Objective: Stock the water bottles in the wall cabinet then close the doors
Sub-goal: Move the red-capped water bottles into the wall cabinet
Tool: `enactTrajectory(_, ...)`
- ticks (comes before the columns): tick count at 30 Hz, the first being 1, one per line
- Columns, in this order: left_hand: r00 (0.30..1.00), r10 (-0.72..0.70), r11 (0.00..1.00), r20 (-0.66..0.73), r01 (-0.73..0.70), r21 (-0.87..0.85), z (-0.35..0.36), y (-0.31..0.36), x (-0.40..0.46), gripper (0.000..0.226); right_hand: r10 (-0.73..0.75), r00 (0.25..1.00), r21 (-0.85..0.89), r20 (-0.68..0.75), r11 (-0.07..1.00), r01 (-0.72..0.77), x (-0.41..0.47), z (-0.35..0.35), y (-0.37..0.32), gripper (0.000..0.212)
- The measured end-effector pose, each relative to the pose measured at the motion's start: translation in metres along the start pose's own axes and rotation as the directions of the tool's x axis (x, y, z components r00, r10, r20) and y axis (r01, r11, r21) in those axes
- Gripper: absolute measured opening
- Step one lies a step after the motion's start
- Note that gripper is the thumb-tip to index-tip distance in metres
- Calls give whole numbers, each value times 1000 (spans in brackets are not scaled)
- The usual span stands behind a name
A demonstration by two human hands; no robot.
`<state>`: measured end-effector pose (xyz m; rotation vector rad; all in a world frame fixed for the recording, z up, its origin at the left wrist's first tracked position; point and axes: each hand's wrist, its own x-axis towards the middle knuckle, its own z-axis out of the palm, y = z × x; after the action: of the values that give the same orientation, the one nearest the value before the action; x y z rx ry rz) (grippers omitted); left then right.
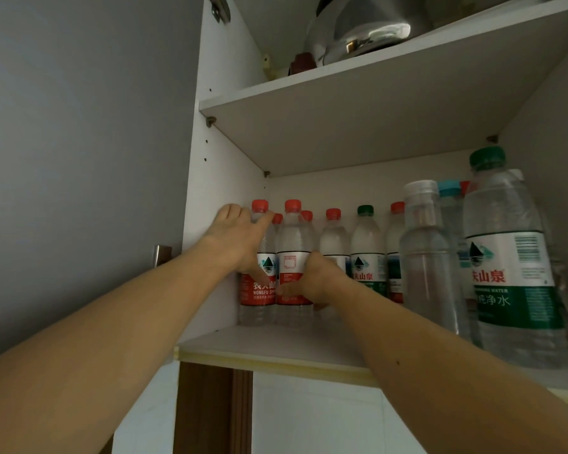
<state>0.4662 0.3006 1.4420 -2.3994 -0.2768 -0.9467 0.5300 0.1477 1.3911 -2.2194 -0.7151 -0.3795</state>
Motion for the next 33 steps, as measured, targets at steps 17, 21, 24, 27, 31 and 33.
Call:
enactTrajectory(17, 997, 28, 997, -65, -23, 80, 1, -3, -5, 134, 14, 992, 59, 126, 998, -22, -4, -3, 3, 42)
enactTrajectory(21, 997, 25, 997, -72, -20, 72, 1, -2, -8, 139, 14, 992, 77, 123, 997, -23, -5, -3, 3, 47)
enactTrajectory(24, 997, 29, 999, -75, -25, 47, 0, -1, -10, 137, 11, 994, 48, 107, 999, -17, -7, -2, 2, 53)
enactTrajectory(27, 996, 33, 999, -88, -31, 29, -2, -1, -14, 132, 8, 995, 19, 100, 1000, -10, -8, -2, 1, 54)
enactTrajectory(31, 992, 41, 999, -120, -40, 10, -4, -1, -19, 116, 9, 995, 19, 97, 1000, -11, -11, -2, -1, 54)
enactTrajectory(33, 989, 43, 999, -143, -46, -15, -6, -2, -23, 101, 14, 994, 39, 109, 999, -18, -15, -2, -4, 59)
